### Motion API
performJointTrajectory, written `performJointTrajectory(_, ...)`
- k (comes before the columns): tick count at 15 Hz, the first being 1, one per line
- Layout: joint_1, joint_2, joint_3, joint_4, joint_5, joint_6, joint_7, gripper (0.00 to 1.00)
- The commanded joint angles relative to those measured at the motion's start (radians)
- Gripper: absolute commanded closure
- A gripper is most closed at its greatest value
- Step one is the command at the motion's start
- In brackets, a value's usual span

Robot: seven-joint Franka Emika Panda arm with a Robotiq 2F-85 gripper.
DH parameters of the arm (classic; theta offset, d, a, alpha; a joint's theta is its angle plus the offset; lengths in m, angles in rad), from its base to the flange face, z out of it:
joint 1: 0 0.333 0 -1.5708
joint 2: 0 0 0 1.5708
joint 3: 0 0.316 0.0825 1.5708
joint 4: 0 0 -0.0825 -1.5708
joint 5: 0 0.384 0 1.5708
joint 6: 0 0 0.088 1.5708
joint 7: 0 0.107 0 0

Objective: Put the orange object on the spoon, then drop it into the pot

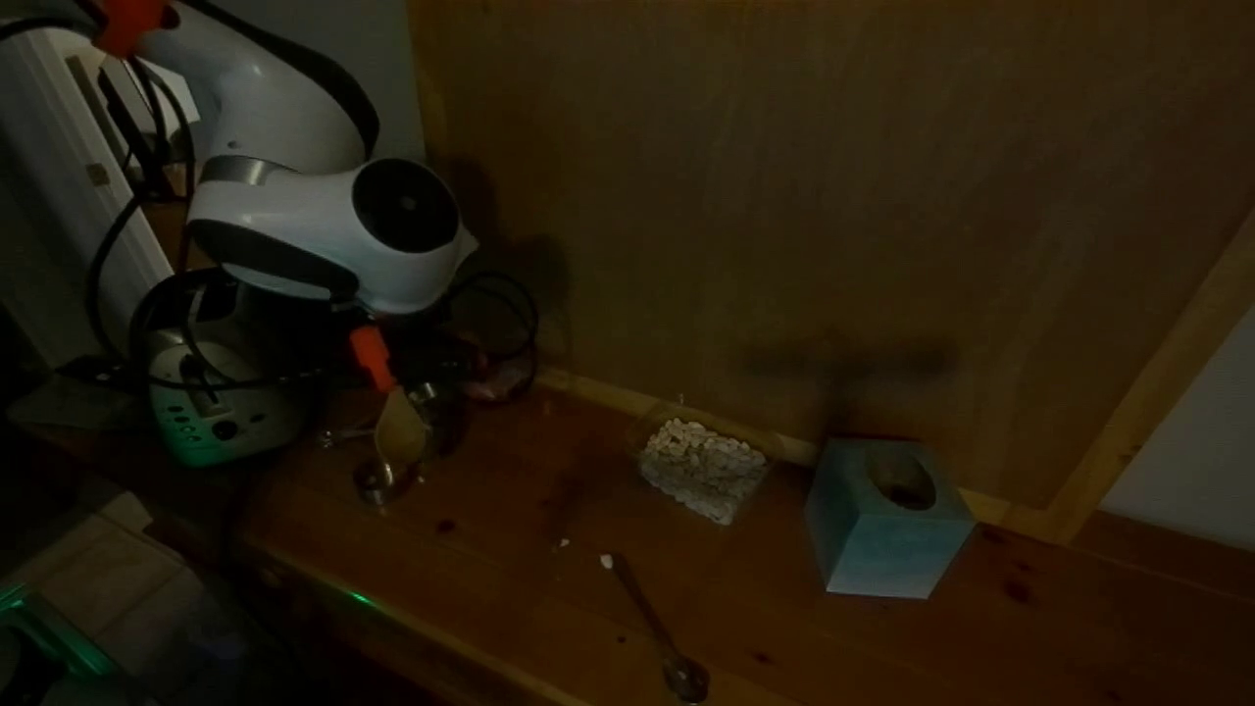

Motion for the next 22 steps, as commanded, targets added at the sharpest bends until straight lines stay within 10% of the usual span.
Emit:
performJointTrajectory(1, -0.011, -0.014, 0.014, -0.004, -0.120, 0.114, 0.142, 0.94)
performJointTrajectory(22, -0.038, 0.283, -0.079, 0.065, -0.633, 0.427, 0.730, 0.94)
